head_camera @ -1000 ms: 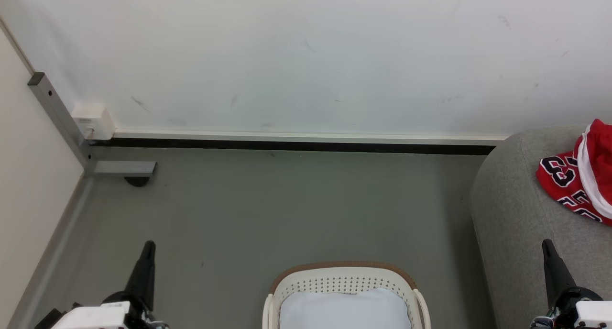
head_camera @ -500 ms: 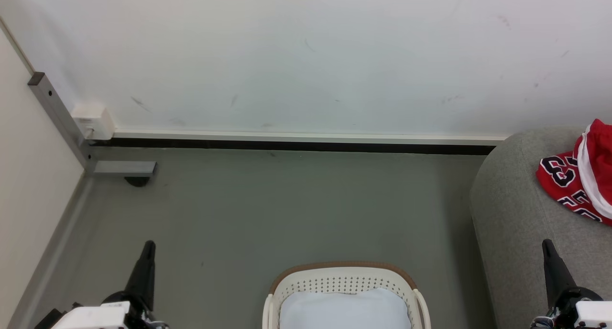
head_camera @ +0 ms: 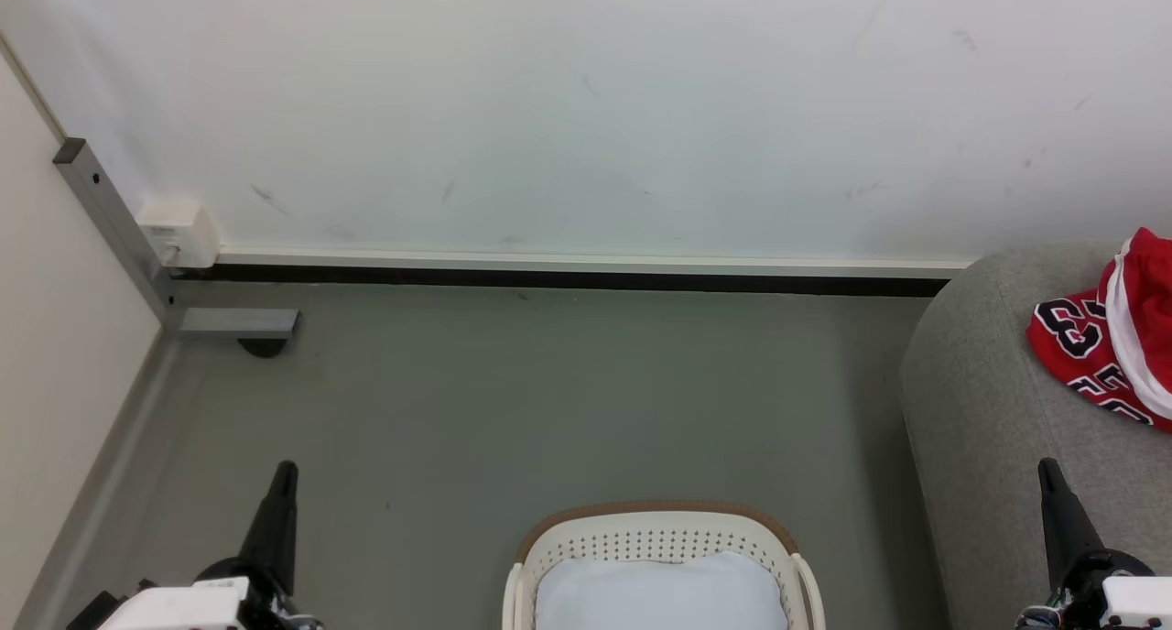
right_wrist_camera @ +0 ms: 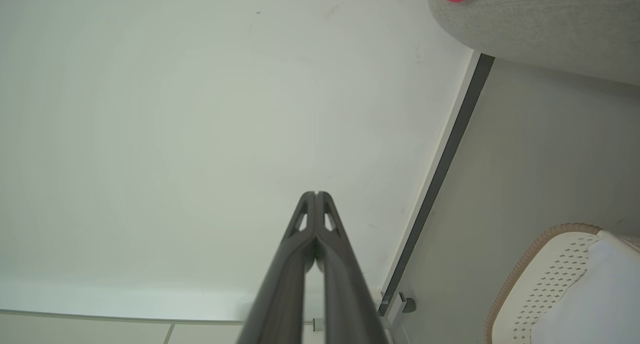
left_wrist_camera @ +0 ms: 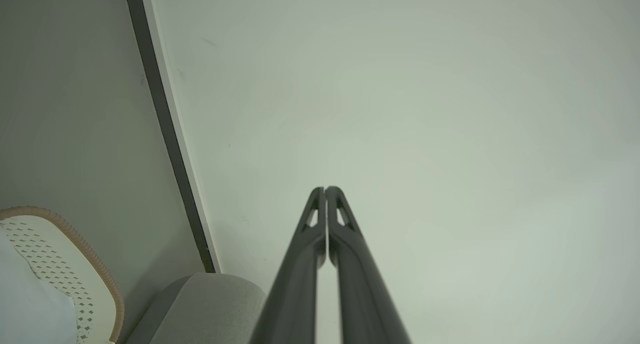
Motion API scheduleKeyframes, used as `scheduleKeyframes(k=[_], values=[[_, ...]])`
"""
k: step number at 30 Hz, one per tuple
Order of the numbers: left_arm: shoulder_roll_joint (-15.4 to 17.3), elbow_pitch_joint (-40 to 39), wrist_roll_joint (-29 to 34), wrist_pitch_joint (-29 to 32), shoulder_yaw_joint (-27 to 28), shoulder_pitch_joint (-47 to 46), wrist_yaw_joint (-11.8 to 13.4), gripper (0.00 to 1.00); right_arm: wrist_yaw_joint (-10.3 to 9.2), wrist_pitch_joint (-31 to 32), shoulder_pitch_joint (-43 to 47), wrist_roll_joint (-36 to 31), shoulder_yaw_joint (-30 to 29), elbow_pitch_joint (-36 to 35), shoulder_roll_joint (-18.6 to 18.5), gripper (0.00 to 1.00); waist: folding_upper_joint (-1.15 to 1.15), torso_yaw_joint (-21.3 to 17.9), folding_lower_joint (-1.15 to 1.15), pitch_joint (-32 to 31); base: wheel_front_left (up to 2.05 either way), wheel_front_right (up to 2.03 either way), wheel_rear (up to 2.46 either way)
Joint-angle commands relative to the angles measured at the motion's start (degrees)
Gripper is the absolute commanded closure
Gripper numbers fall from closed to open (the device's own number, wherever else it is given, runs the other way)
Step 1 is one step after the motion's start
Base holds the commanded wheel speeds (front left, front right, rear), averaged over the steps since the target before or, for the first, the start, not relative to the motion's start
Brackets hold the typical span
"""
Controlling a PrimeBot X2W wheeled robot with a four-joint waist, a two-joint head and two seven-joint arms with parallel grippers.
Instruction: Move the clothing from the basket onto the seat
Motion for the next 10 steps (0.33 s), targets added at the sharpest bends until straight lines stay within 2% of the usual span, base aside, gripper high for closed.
scheduleKeyframes(k=[1, 10], values=[[0.12, -0.17, -0.75, 0.21, 0.06, -0.50, -0.25, 1.00, -0.12, 0.18, -0.72, 0.09, -0.22, -0.27, -0.43, 1.00, 0.00, 0.00, 0.00, 0.00, 0.00, 0.00, 0.00], [0.12, -0.18, -0.75, 0.21, 0.05, -0.50, -0.25, 1.00, -0.12, 0.17, -0.72, 0.09, -0.21, -0.27, -0.43, 1.00, 0.00, 0.00, 0.00, 0.00, 0.00, 0.00, 0.00]])
